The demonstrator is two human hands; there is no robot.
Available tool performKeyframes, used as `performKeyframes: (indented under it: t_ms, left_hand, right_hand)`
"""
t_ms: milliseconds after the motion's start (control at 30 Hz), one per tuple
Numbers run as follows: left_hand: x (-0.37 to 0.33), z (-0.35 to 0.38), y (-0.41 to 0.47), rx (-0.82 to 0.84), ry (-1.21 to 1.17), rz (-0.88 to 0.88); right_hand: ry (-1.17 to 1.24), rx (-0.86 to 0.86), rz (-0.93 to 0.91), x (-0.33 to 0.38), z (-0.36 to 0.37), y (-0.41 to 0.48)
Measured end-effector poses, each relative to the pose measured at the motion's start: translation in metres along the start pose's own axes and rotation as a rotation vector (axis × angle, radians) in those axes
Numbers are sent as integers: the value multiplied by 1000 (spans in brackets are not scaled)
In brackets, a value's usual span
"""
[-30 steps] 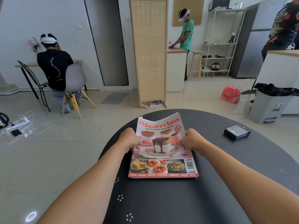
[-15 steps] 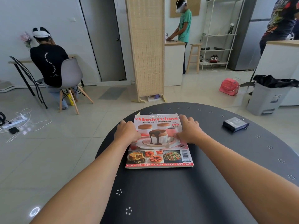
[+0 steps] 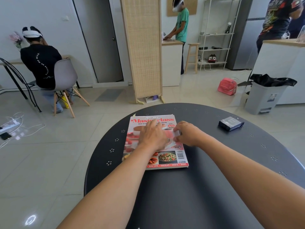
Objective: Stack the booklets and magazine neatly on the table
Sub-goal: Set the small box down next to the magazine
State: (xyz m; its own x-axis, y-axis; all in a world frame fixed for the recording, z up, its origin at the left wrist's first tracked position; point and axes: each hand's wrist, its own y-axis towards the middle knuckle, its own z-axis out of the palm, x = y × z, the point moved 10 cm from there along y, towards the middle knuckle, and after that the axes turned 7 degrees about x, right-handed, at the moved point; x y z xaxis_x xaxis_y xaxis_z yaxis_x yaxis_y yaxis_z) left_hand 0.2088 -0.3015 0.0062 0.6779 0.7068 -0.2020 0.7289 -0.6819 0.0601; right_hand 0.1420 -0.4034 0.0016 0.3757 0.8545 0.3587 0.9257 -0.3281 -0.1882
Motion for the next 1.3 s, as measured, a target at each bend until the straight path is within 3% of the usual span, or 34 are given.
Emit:
performKeyframes:
  t_ms: [167, 400, 567, 800, 1067, 1300]
  left_hand:
    - [-29, 5, 7, -34, -15, 20]
    - [-38, 23, 11, -33, -41, 30]
    - [-38, 32, 8, -68, -20, 52]
    - [-41, 33, 10, -76, 11, 54]
    - [-41, 33, 8, -64, 17, 47]
    - [-41, 33, 8, -60, 11, 38]
  right_hand:
    - [48, -139, 46, -26, -24, -13]
    - [144, -405, 307, -130, -84, -56]
    - [250, -388, 464, -192, -92, -70]
    - [277, -301, 507, -230, -79, -60]
    - [372, -300, 332, -216, -76, -40]
    - [460, -44, -66, -123, -49, -21]
